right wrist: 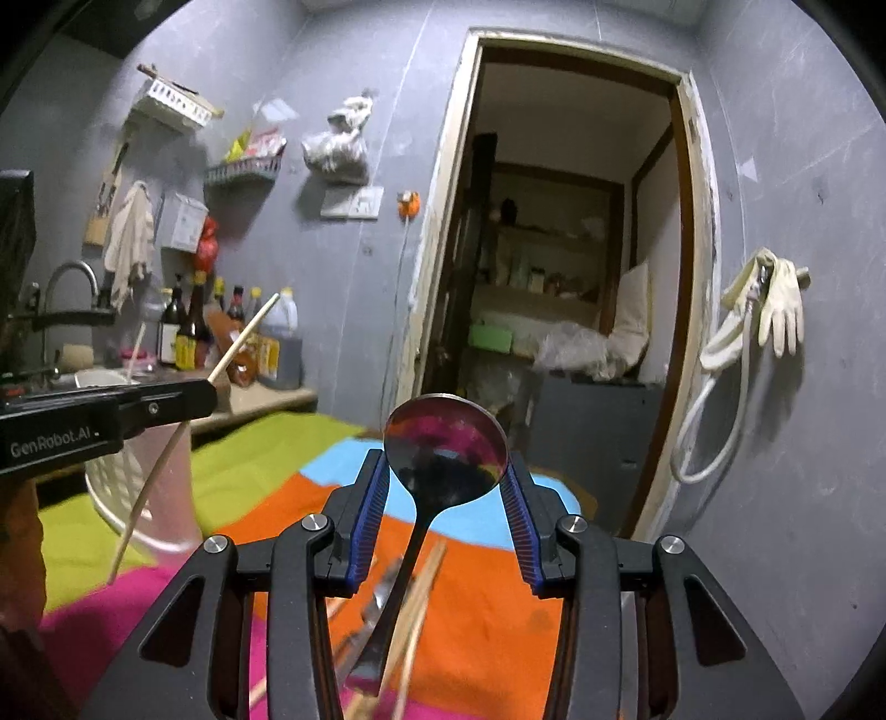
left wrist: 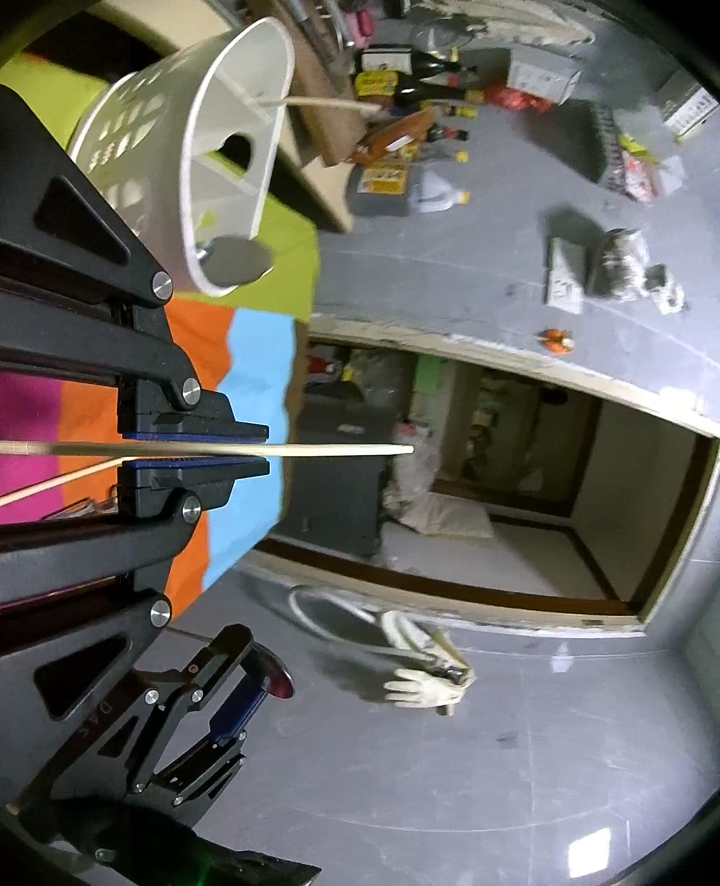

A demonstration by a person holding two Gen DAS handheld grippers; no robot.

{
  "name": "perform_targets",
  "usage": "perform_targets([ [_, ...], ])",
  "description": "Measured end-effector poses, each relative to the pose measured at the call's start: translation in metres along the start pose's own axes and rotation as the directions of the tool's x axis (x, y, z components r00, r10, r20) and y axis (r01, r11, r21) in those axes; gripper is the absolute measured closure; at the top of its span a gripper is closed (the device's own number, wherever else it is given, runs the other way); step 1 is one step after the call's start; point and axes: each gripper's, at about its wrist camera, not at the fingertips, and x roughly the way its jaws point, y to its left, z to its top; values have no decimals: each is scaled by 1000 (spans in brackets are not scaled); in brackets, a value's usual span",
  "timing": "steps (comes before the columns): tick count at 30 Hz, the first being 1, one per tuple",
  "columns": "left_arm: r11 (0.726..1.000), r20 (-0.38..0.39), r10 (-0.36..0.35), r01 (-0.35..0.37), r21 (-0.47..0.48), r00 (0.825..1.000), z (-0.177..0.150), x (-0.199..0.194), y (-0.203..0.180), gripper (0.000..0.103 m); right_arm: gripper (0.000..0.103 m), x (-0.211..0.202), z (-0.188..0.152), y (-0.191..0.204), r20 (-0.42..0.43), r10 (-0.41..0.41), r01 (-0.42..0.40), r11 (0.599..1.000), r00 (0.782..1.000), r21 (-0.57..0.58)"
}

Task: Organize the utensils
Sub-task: 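Carry the chopstick and spoon over the white caddy and lower them in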

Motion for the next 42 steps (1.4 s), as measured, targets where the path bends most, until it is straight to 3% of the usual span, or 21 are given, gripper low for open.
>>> perform_targets([
  [16,996,142,78,-70,-62,987,66,-42,97,100,64,11,68,48,155,134,-141,990,979,31],
  [24,982,238,186,-172,-80,953,91,-47,153,100,64,24,99,86,203,223,-235,971,953,34],
  [33,957,235,269,-232,-172,934,78,-31,206,100,64,59,103,126,190,258,-265,964,947,11],
  [42,947,213,293,-253,-199,932,53,-20,210,100,64,88,75,144,94,272,-273,962,958,-10],
])
